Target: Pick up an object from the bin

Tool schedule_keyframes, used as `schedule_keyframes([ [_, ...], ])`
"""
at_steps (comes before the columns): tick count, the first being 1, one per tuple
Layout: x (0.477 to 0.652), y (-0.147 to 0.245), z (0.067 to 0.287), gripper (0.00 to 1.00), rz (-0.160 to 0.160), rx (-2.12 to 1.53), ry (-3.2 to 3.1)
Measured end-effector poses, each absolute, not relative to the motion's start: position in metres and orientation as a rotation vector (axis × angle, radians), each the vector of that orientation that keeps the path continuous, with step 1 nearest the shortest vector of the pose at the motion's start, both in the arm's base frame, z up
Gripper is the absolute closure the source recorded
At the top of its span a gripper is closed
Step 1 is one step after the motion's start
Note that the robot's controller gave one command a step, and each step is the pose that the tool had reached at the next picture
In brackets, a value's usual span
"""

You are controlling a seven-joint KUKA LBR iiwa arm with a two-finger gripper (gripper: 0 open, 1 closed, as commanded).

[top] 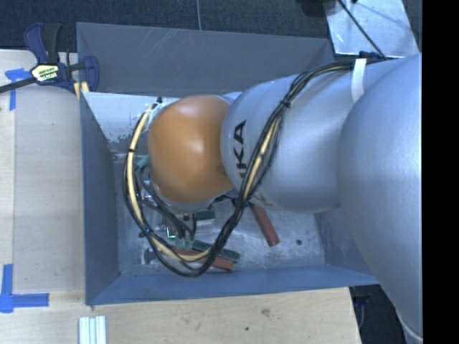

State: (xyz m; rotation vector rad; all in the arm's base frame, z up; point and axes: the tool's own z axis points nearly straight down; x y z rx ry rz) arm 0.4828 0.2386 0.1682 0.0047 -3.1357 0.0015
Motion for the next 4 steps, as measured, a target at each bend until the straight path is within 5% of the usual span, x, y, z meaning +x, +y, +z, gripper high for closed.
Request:
schedule_keyframes([
  [1,0.485,0.238,0.172,0.00,-0.002,0.000,-3.143],
  [3,0.506,0.156,0.138,0.00,0.002,-0.051,-3.143],
  [4,0.515,0.146,0.084,1.00,-0.012,0.459,-3.139],
])
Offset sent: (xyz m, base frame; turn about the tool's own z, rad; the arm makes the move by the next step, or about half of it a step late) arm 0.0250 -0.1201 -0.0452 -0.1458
